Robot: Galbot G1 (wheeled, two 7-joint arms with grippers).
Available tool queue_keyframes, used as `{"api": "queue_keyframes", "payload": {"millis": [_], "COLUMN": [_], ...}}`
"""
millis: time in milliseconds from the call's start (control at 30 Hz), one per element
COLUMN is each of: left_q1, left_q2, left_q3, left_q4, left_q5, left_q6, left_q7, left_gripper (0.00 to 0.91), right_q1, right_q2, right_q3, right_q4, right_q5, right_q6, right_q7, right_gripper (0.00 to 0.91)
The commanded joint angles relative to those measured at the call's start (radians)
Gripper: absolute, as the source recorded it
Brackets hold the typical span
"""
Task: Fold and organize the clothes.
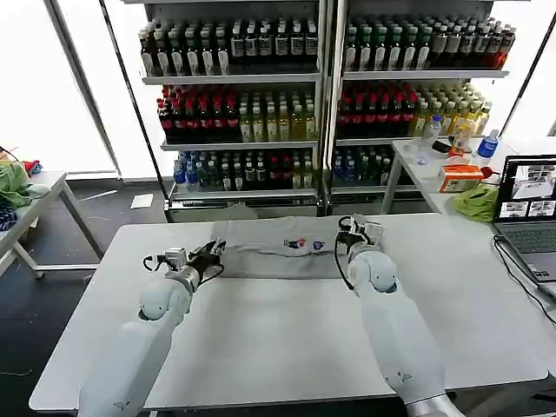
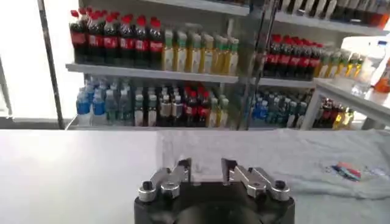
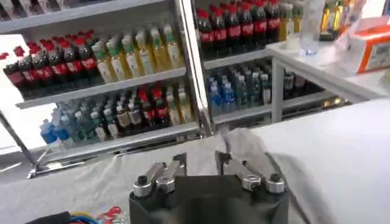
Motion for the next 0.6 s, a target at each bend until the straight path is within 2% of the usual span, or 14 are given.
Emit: {"api": "queue_keyframes", "payload": {"millis": [33,333,600], "left_q1": [0.021,0.110,0.144], "left_q2": [0.007,0.022,0.038], "left_q3": [-0.007,-0.034,-0.040], "left_q4": [-0.053,-0.153,-0.197], "left_q5": [0.005,0.024,0.028], "left_q6": [0.033,0.062,0.084], "left_q7": [-0.017,-0.048,-0.059], "left_gripper": [0.907,0.907,0.907], "right_q1": [-0.048,-0.212,-0.343], "right_q2": [-0.005,-0.105,-0.131], "right_q3": [0.001,0.018,0.041], "right_q4": [0.089,0.318,0.433], "right_q5": [0.051,0.038,-0.037], "right_q6": [-0.027,-0.030,-0.032], "right_q7": [0.063,0.124,0.126], "right_gripper": [0.907,0.907,0.907]}}
